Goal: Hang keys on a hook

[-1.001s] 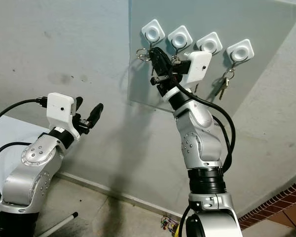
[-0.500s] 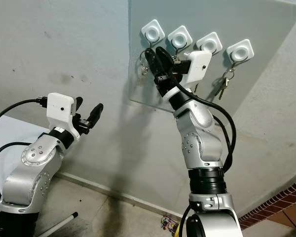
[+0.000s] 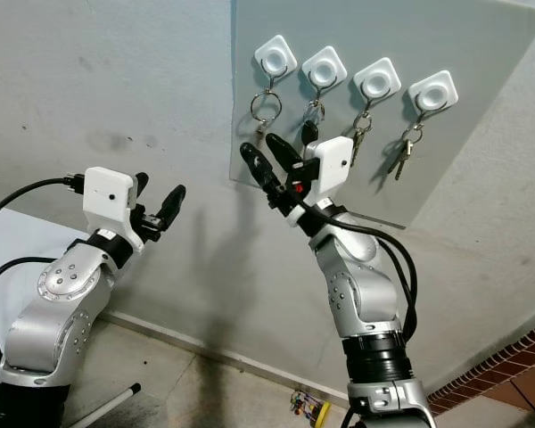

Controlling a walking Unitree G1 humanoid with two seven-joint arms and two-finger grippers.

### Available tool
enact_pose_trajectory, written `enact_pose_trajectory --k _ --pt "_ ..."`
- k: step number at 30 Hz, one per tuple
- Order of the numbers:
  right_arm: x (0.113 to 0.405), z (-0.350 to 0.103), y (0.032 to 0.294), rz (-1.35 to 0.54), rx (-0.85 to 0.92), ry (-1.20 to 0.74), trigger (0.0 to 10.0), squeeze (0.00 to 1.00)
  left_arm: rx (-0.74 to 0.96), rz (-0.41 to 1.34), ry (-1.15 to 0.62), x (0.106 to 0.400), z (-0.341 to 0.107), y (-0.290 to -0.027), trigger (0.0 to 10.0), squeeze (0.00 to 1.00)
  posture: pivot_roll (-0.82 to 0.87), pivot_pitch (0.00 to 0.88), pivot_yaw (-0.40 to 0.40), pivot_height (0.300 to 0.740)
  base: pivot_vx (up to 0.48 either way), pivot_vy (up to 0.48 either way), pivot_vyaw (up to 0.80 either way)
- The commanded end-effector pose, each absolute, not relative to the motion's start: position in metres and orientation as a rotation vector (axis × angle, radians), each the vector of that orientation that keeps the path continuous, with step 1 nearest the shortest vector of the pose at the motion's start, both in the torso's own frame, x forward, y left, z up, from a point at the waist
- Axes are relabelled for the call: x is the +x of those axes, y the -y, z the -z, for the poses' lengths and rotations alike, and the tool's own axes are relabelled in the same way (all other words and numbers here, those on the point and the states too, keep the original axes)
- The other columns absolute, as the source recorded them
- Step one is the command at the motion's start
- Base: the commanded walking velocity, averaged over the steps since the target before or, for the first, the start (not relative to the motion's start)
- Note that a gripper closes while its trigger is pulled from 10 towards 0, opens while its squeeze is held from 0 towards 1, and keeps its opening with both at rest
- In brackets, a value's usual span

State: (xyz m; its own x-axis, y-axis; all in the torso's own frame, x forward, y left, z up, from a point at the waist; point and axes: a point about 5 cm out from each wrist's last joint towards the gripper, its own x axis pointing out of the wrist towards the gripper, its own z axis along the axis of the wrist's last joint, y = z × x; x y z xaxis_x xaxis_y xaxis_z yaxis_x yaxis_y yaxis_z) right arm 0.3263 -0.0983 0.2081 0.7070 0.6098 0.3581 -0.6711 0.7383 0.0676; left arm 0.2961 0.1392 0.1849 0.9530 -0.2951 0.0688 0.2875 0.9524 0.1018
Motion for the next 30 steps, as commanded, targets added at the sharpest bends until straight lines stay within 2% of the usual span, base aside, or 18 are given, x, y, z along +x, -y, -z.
enact_pose_trajectory --k 1,12,15,18,20,24,26,30 --pt "0.324 -0.203 0.099 -0.734 0.170 0.310 10.0 0.00 0.093 0.299 0.079 0.295 -0.182 -0.137 10.0 0.00 -0.09 0.000 -0.061 0.740 0.000 0.000 0.00" --pt "0.319 -0.152 0.104 -0.706 0.165 0.150 10.0 0.00 0.093 0.270 -0.027 0.292 -0.142 -0.140 10.0 0.00 -0.09 0.000 -0.058 0.740 0.000 0.000 0.00" --pt "0.316 -0.127 0.107 -0.681 0.127 0.076 10.0 0.00 0.103 0.262 -0.086 0.289 -0.118 -0.140 10.0 0.00 -0.10 0.000 -0.057 0.740 0.000 0.000 0.00" --pt "0.315 -0.123 0.107 -0.678 0.118 0.066 10.0 0.00 0.101 0.259 -0.088 0.289 -0.115 -0.140 10.0 0.00 -0.10 0.000 -0.057 0.740 0.000 0.000 0.00" --pt "0.307 -0.096 0.109 -0.657 0.113 -0.018 10.0 0.00 0.107 0.218 -0.156 0.285 -0.089 -0.142 10.0 0.00 -0.10 0.000 -0.056 0.740 0.000 0.000 0.00" --pt "0.307 -0.092 0.109 -0.655 0.110 -0.022 10.0 0.00 0.108 0.214 -0.157 0.285 -0.085 -0.142 10.0 0.00 -0.10 0.000 -0.056 0.740 0.000 0.000 0.00" --pt "0.282 -0.026 0.118 -0.560 0.119 -0.265 10.0 0.00 0.054 0.221 -0.335 0.270 -0.027 -0.144 10.0 0.00 -0.10 0.000 -0.048 0.740 0.000 0.000 0.00" --pt "0.269 -0.003 0.122 -0.515 0.115 -0.363 10.0 0.00 0.086 0.237 -0.411 0.260 -0.004 -0.141 10.0 0.00 -0.10 0.000 -0.049 0.740 0.000 0.000 0.00"
